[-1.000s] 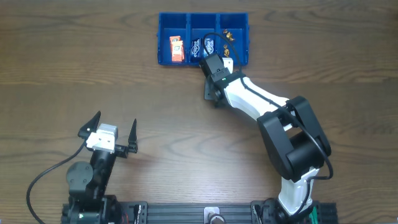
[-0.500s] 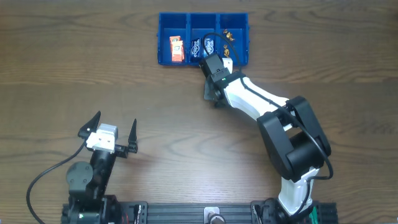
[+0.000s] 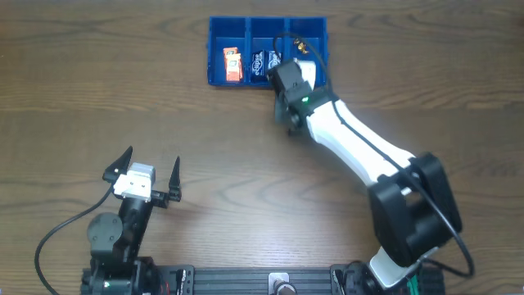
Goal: Sort Candies Into Trays
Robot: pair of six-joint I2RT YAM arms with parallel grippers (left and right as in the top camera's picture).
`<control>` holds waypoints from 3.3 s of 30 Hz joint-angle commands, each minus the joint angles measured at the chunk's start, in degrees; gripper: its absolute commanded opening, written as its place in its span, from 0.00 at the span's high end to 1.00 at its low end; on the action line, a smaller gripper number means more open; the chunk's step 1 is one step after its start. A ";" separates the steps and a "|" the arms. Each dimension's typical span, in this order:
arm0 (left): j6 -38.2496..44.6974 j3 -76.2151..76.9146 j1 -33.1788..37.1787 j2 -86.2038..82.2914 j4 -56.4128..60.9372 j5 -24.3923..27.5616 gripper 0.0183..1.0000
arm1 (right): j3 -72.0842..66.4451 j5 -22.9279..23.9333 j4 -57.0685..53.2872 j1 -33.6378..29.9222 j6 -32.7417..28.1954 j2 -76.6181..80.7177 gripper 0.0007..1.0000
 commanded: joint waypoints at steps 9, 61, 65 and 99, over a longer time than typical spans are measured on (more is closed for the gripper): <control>0.35 -1.05 0.17 -0.33 -2.36 1.22 0.00 | 24.76 6.88 -5.51 -7.32 -11.17 2.29 0.80; 0.35 -1.05 0.17 -0.33 -2.36 1.22 0.00 | 24.76 2.56 -2.67 -10.40 -11.30 16.26 0.39; 0.35 -1.05 0.17 -0.33 -2.36 1.22 0.00 | 24.79 2.56 -2.91 -10.40 -11.30 16.24 0.35; 0.35 -1.05 0.17 -0.33 -2.36 1.22 0.00 | 7.98 -2.82 -11.13 -22.88 -15.26 -17.57 0.00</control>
